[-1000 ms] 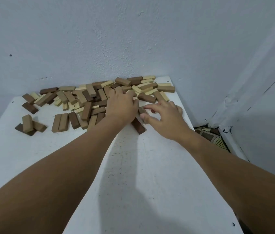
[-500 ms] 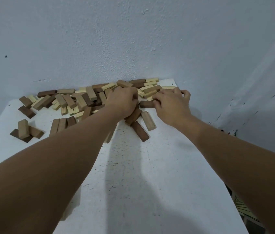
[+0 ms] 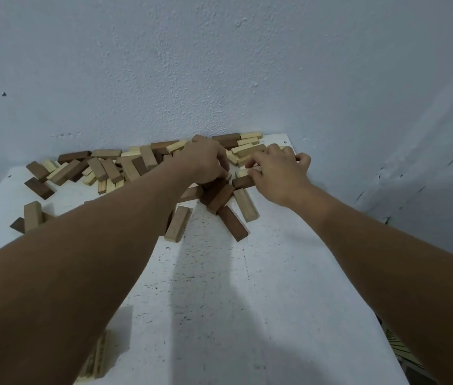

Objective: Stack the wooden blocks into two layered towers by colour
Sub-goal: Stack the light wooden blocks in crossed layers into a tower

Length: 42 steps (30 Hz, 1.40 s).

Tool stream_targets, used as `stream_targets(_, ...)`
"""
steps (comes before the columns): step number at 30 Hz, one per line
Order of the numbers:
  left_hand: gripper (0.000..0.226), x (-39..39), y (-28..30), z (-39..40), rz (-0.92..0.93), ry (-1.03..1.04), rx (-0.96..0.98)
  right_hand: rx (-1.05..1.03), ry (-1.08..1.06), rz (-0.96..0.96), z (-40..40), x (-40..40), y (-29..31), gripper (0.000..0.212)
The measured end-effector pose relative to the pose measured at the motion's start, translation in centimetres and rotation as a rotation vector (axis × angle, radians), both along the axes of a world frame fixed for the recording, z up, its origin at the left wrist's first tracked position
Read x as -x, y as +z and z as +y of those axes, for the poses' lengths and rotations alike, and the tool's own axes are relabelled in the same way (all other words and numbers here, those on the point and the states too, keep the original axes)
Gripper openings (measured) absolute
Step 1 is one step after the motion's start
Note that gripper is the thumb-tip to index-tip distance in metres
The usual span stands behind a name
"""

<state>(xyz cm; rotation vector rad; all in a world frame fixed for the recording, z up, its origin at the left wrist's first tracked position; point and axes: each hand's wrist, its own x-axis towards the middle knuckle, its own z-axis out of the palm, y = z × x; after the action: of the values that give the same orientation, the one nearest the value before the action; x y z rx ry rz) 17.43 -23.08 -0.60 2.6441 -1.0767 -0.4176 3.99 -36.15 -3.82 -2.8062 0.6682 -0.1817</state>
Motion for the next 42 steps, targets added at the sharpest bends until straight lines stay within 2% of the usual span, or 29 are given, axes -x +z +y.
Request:
stream_targets(4, 0.02, -0.2, -0.2, 0.4, -0.02, -0.109, 0.004, 0.016, 0.028, -0.15, 0.6, 0.5, -1.0, 0.005)
stream_targets(9, 0.013, -0.3, -1.3, 0.9, -0.012, -0.079, 0.134, 0.031, -0.001, -0.332, 1.3, 1.1, -3.5, 0.018)
stream_targets(12, 0.029, -0.3, -0.9, 0.2, -0.054, -0.109, 0.164, 0.059, -0.015, -0.341, 1.0, 0.8, -4.1, 0.022)
stream_targets(17, 0.048, 1.0, -0.2, -1.2, -0.104, -0.112, -0.118, -0.012, -0.063, -0.384, 0.7, 0.9, -4.2, 0.023)
stream_targets(19, 0.047, 1.5, -0.4, -1.3, -0.135, -0.122, -0.163, -0.025, -0.063, -0.403, 0.8, 1.0, -4.3, 0.021)
stream_targets(25, 0.032, 0.7, -1.8, -1.2, -0.247, -0.085, -0.09, -0.005, -0.053, -0.386, 0.7, 0.9, -4.5, 0.021)
stream_targets(29, 0.038, 0.6, -1.4, -1.3, -0.21, -0.109, -0.066, 0.001, -0.047, -0.396, 0.7, 1.0, -4.6, 0.021)
stream_targets(33, 0.028, 0.1, -1.2, -1.2, -0.176, -0.137, -0.043, -0.014, -0.051, -0.383, 0.5, 0.9, -4.5, 0.022)
stream_targets(35, 0.03, 0.2, -1.3, -0.9, -0.181, -0.132, -0.019, -0.033, -0.048, -0.397, 0.5, 0.9, -4.5, 0.022)
stream_targets(42, 0.027, 2.4, 0.4, 1.2, -0.213, 0.008, 0.138, -0.049, -0.086, -0.502, 0.8, 1.2, -4.1, 0.022)
